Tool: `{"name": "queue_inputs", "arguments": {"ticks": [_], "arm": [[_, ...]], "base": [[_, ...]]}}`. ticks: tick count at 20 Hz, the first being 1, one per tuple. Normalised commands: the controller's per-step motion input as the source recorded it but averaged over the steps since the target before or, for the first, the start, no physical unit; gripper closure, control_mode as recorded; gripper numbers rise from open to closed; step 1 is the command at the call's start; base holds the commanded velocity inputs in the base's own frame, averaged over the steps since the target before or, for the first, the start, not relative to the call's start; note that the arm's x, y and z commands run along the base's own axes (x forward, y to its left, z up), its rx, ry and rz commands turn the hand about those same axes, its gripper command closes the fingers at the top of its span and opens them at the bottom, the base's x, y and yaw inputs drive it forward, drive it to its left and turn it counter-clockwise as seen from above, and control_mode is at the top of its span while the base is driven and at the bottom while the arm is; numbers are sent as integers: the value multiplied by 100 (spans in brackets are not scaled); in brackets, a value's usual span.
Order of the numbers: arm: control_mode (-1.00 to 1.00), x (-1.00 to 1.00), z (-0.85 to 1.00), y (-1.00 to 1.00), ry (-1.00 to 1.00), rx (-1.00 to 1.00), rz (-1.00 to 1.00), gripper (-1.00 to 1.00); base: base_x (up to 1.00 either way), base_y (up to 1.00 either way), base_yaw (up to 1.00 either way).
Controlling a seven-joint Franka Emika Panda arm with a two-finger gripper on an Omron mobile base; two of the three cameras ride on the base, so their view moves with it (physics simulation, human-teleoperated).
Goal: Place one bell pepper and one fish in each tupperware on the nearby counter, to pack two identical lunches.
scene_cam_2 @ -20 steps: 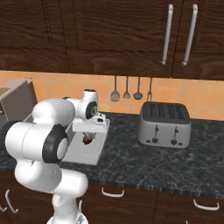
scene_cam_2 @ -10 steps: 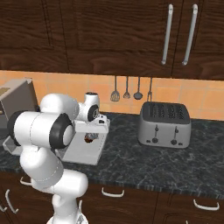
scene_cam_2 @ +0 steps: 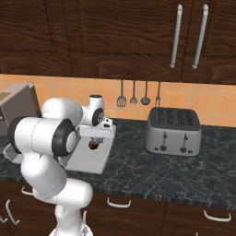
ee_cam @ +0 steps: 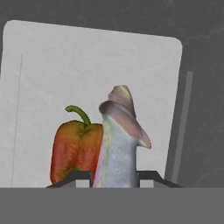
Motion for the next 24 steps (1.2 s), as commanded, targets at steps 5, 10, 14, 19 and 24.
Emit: {"name": "queue_inputs", "arguments": {"ticks": [5, 10, 14, 19, 24], "arm": [[-100, 0, 0, 0, 0, 0, 0, -100], [-100, 0, 0, 0, 0, 0, 0, -100], [-100, -2, 8, -3, 0, 0, 0, -100], [-100, -39, 50, 31, 0, 0, 0, -100], [-100, -100, 12, 18, -1, 0, 0, -100]], "base": [[0, 0, 0], [0, 0, 0], [0, 0, 0], [0, 0, 0], [0, 0, 0]]}}
